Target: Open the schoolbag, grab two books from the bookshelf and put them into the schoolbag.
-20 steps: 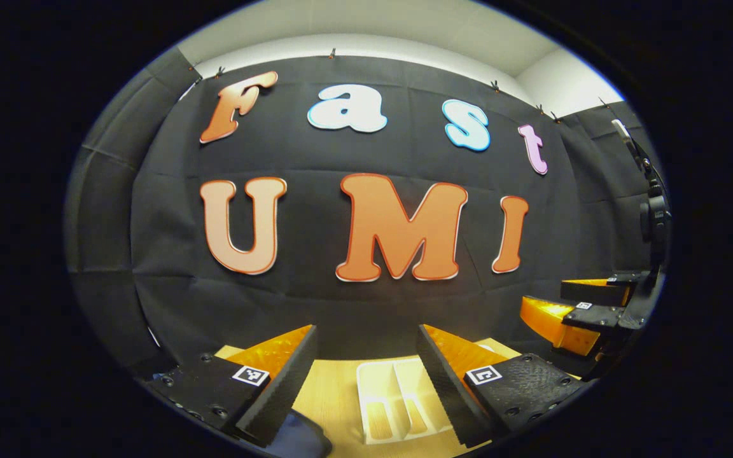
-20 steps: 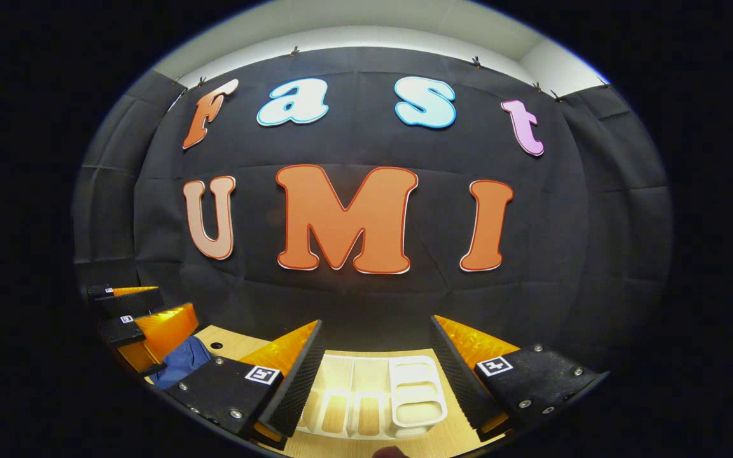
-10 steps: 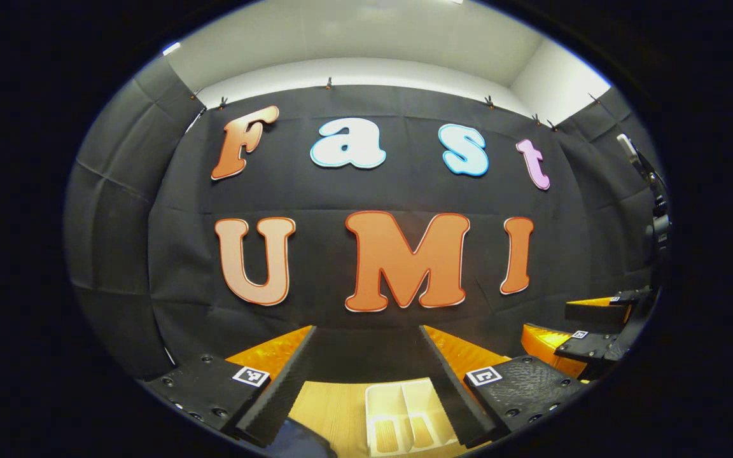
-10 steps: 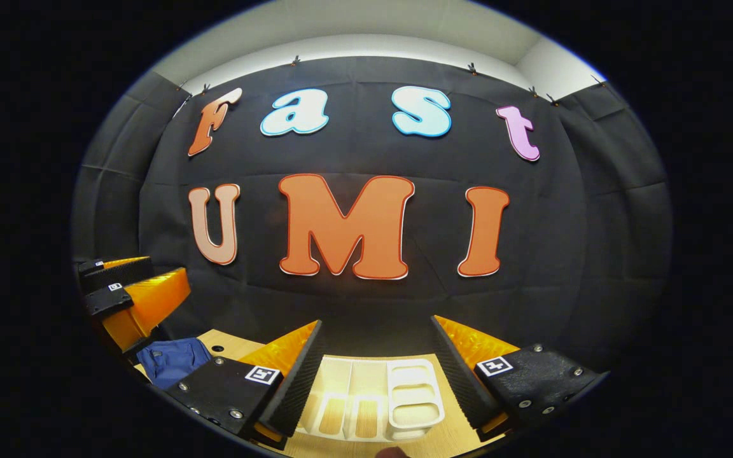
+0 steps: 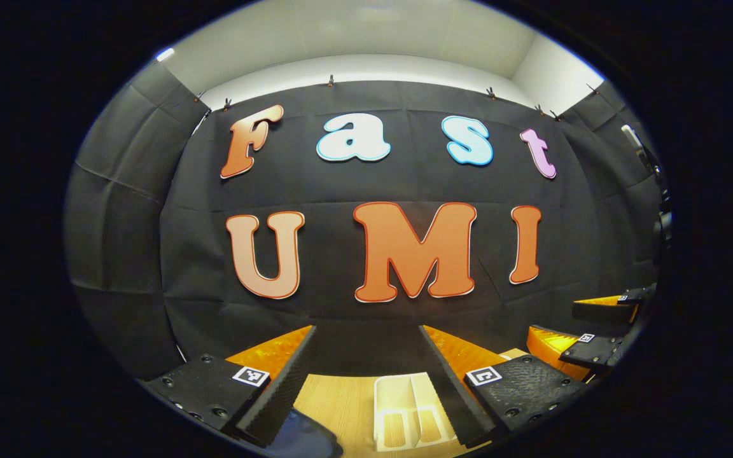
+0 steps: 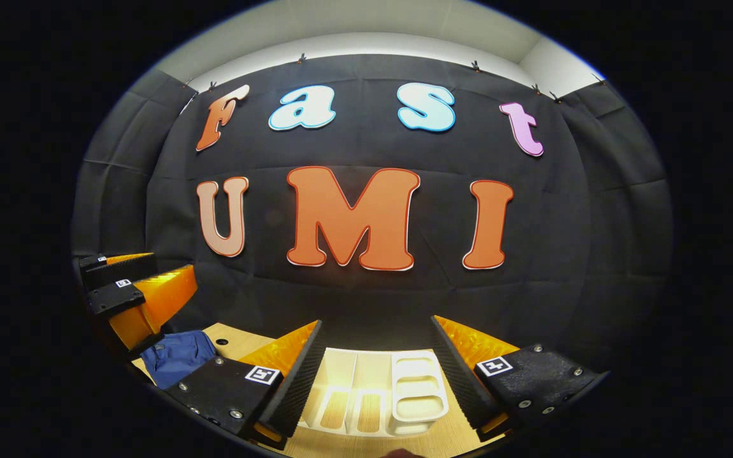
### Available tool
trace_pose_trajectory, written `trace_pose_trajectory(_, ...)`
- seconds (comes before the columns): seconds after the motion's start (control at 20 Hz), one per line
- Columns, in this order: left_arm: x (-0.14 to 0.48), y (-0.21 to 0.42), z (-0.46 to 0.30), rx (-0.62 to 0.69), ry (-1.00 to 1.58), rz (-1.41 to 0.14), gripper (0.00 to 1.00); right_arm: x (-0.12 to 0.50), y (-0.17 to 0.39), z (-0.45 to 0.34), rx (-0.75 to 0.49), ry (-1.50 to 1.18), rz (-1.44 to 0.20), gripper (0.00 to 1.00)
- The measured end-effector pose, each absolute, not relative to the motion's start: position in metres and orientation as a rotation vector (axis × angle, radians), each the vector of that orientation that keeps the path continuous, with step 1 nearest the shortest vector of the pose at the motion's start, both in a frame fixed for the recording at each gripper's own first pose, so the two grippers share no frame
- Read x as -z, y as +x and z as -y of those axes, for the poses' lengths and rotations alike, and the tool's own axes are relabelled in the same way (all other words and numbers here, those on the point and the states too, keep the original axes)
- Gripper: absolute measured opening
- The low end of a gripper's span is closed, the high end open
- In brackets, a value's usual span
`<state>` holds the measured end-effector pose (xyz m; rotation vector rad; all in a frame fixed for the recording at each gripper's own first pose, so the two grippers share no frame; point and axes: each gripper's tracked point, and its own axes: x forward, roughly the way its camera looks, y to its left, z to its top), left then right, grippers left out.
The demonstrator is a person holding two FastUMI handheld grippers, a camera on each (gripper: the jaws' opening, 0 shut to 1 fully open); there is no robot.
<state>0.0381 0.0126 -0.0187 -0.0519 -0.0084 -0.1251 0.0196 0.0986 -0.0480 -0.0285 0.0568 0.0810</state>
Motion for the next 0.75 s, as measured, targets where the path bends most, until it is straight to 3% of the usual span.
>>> trace_pose_trajectory(0.75,0.038,0.044,-0.025,0.113,-0.009,-0.032,0.97,0.046,0.017,-0.137,-0.164,-0.018,-0.017,0.97)
